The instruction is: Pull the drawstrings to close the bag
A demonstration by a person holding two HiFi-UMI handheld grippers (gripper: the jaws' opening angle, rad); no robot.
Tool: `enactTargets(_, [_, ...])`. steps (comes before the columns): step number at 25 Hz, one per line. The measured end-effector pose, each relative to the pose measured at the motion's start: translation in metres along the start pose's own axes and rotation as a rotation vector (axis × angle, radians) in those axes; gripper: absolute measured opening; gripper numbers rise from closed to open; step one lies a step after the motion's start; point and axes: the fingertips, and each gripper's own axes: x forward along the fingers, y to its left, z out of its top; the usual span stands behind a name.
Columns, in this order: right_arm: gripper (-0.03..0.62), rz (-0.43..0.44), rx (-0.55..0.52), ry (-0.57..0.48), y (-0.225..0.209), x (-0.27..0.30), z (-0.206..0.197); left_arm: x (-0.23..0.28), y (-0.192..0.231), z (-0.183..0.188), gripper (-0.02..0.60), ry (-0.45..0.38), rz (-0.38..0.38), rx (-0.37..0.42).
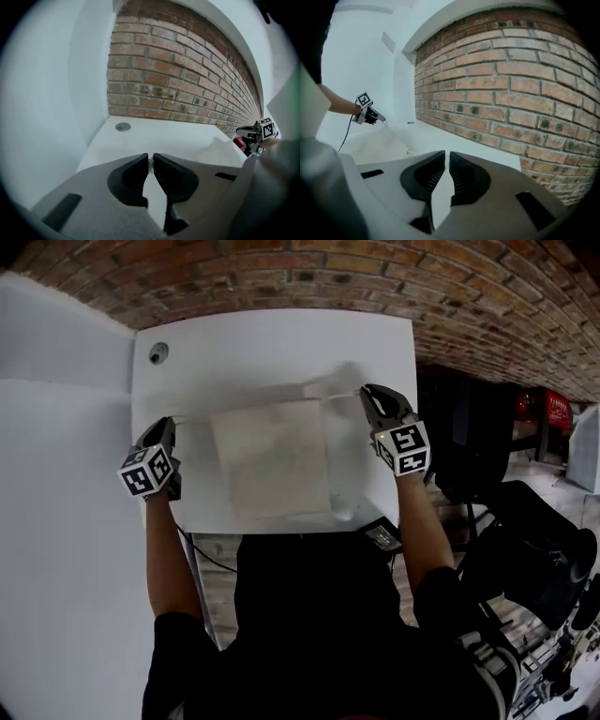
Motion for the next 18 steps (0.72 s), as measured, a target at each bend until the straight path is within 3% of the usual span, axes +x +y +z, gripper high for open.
enactTargets(18, [0.032,-0.298,-0.173,-0.546,-0.028,-0.179,0.249,-0.202,-0.07,0.253,0.046,-0.681,-0.044,0.23])
